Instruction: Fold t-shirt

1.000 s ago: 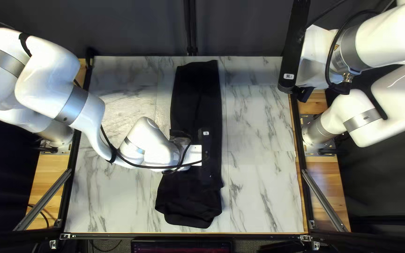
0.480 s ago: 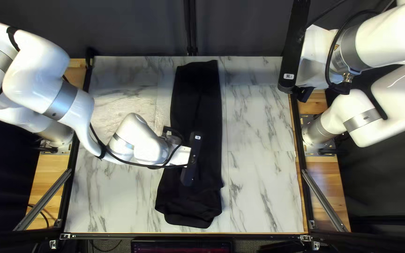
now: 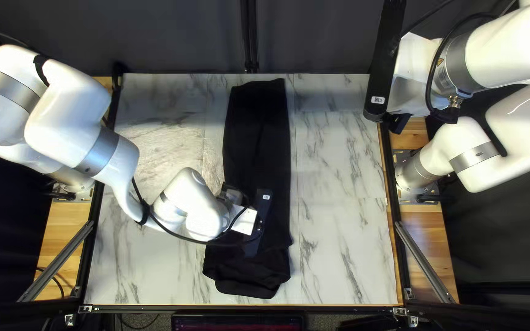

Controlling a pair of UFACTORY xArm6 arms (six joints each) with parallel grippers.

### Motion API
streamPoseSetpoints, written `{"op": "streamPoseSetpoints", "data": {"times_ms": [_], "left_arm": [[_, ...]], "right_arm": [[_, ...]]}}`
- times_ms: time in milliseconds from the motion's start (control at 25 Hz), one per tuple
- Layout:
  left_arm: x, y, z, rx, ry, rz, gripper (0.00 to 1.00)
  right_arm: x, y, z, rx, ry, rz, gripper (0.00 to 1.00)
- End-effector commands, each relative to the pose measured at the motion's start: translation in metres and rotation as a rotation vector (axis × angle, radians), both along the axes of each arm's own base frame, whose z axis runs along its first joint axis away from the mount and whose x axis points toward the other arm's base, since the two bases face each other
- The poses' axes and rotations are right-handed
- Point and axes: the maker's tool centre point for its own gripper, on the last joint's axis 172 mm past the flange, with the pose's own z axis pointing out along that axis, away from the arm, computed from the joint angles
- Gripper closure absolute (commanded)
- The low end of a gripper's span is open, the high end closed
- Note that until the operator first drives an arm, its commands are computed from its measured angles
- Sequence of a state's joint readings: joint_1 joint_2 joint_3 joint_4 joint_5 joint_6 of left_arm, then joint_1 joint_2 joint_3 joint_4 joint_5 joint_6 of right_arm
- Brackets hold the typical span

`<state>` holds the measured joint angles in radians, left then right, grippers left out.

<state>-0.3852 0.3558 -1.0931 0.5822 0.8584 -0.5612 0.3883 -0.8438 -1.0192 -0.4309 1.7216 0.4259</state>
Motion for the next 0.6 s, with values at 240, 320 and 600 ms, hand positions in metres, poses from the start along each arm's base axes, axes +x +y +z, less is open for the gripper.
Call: {"op": "streamPoseSetpoints", "data": {"times_ms": [240, 320, 600], "left_arm": [[0.029, -0.031, -0.008, 0.026, -0.05, 0.063, 0.0], [0.034, -0.034, -0.007, 0.028, -0.055, 0.068, 0.0], [0.042, -0.033, -0.004, 0.019, -0.056, 0.049, 0.0]], "right_arm": [[0.0, 0.0, 0.0, 0.0, 0.0, 0.0, 0.0], [0.0, 0.0, 0.0, 0.0, 0.0, 0.0, 0.0], [0.0, 0.0, 0.0, 0.0, 0.0, 0.0, 0.0]]}}
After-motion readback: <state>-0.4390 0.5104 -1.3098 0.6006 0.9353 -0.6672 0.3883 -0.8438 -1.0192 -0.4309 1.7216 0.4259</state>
